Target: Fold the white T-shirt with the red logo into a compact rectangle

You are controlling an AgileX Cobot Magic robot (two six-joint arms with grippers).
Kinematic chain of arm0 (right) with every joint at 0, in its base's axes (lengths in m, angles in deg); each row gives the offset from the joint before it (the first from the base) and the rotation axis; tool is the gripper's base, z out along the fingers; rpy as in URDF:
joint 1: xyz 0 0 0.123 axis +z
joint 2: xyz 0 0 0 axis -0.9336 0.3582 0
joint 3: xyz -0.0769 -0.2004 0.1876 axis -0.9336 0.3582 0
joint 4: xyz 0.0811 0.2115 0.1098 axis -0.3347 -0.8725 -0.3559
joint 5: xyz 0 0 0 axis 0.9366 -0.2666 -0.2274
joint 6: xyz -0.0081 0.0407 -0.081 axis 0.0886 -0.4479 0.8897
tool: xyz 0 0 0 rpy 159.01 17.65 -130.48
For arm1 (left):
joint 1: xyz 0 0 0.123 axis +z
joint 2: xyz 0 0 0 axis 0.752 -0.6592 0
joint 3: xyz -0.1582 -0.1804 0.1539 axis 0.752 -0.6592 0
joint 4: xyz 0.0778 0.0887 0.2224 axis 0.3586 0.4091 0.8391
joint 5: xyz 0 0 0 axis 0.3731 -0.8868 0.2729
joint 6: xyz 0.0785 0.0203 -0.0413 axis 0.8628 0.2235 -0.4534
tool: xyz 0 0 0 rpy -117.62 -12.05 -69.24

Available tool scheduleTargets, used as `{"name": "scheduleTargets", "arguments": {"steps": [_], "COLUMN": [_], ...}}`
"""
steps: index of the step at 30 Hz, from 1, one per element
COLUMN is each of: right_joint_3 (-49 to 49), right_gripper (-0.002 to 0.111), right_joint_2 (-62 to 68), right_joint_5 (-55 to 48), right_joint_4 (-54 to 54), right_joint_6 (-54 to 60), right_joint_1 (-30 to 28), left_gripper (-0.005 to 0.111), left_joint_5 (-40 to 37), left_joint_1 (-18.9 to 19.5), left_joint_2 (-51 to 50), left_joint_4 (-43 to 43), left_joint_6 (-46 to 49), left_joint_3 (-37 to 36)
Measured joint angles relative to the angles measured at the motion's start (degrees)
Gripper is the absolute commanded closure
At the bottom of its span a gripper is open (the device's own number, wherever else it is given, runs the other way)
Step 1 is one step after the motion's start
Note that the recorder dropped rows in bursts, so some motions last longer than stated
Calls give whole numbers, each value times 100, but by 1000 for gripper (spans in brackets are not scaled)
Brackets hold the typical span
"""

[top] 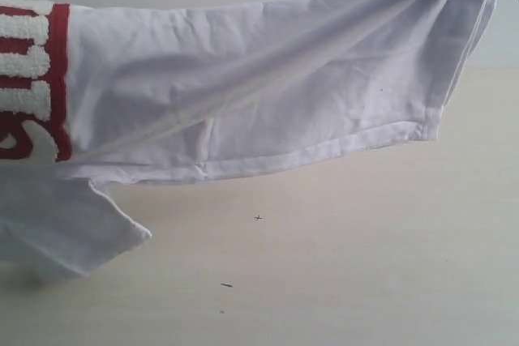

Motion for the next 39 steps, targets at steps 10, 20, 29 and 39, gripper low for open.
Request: {"name": "scheduleTargets", "arguments": {"steps": [10, 20, 29, 39], "right_joint_3": [183, 183, -381, -1291], "right_gripper": [108, 108, 108, 108], "right_joint_2": [120, 1397, 3039, 4289], "right_joint_5": [-41, 202, 667, 1706], "right_joint_4": [214, 710, 1087, 912], "right_joint_6": [-585, -1082, -1117, -1117], "right_joint_1": [0, 0, 0, 0], "left_gripper": [107, 107, 107, 107], "left_joint_5": [-103, 751, 2392, 4179], "left_joint_1": [0, 0, 0, 0], "left_joint_2": [-779, -2261, -3882, -5485], "left_joint_4": [0, -30, -87, -87], "left_joint_6": [100, 649, 712, 730], "left_joint_3": [0, 0, 0, 0]}}
